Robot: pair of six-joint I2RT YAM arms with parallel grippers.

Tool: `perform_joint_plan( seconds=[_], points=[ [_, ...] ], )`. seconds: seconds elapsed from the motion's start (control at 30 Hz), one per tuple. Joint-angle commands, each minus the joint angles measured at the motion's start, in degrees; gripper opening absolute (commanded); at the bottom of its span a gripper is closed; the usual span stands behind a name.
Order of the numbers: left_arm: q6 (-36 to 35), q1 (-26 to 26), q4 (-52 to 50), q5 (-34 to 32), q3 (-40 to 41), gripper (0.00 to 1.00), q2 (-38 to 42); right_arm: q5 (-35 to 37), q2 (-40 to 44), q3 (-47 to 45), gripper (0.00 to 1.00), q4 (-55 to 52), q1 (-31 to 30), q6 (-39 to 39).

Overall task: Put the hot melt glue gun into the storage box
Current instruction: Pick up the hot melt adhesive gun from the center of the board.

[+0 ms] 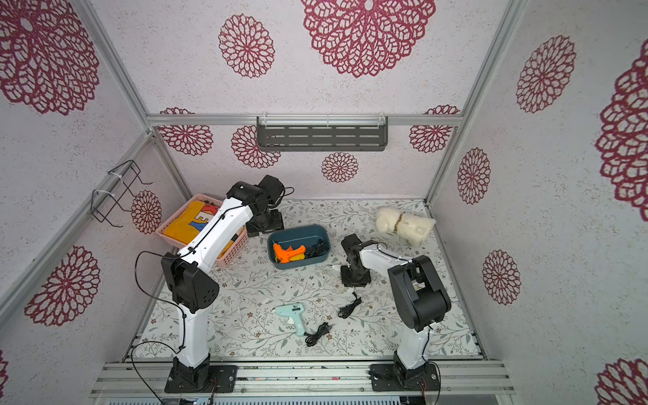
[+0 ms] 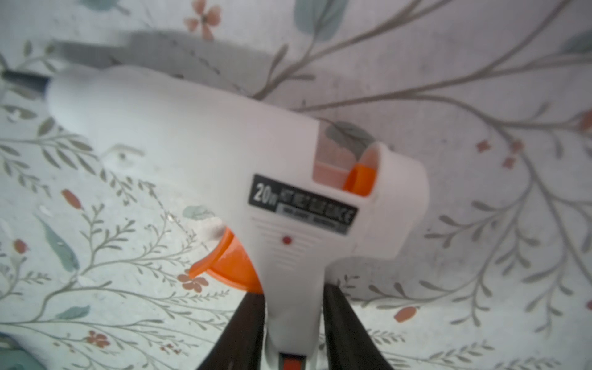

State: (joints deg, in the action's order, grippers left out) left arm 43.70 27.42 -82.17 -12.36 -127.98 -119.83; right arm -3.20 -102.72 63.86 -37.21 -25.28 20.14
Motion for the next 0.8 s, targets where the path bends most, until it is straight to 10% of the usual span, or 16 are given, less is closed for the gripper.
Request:
perform_joint_plan(
  seconds=[0.0, 0.3, 0.77],
  points=[
    [-1.17, -0.33, -0.77, -0.55, -1.22, 0.74, 0.55, 1.76, 1.29, 0.8, 0.19, -2.5, -0.14, -2.17],
    [-8.15, -1.21, 1.97, 4.16, -1.4, 0.74, 1.35, 1.41, 10.0, 7.62, 0.0, -9.71, -0.17, -10.94],
    [-12.47, -2.63, 24.06, 42.07, 5.9, 0.74, 1.63, -7.17, 28.7, 0.73, 0.0, 7.35, -6.79, -26.21]
  ],
)
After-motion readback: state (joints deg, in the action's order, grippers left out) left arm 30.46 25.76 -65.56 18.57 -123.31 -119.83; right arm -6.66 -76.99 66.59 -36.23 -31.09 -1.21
